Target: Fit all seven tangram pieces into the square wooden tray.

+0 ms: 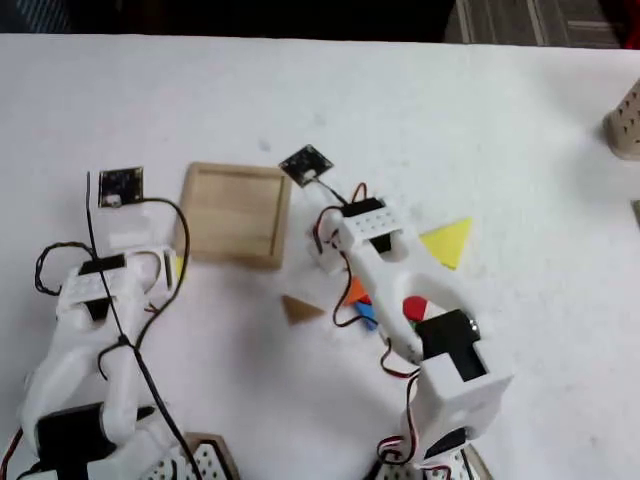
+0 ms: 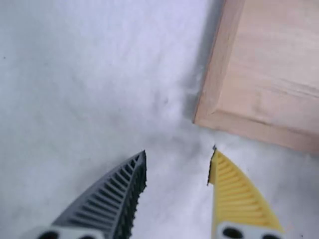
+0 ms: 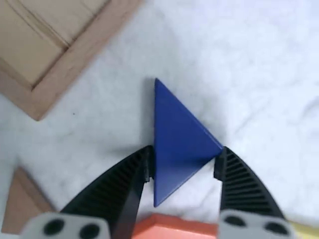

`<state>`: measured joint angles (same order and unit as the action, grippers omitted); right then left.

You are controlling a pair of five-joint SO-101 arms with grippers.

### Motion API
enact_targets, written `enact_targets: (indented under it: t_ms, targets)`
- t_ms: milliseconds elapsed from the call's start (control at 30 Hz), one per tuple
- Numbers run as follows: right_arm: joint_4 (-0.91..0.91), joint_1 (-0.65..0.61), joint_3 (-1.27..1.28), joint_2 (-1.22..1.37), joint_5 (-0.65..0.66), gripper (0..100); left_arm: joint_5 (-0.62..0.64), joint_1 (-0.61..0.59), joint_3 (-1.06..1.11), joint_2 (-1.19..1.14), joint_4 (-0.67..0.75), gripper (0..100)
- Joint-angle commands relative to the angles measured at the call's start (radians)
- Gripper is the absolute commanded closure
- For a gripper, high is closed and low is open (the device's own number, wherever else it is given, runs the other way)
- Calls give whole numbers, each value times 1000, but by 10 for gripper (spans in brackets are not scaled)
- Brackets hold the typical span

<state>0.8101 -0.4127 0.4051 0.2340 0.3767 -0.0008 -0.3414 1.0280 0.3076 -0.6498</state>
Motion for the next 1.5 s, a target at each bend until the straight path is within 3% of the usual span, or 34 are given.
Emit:
enact_targets:
  t_ms: [0,333,867,1167,1467]
  targets:
    - [7,-13,-40,-7,-9,815,-8,-18,-6,44,14,770]
    - [5,-5,-44,-13,-3,815,-8,-18,-6,44,14,770]
    - [12,31,58,-237,-6,812,-8,-18,-6,44,14,770]
    - [-38,-12,14,-108,-2,788,-8,-18,-6,44,14,770]
    - [21,27,-132,54,-2,755,-8,-19,-6,44,12,770]
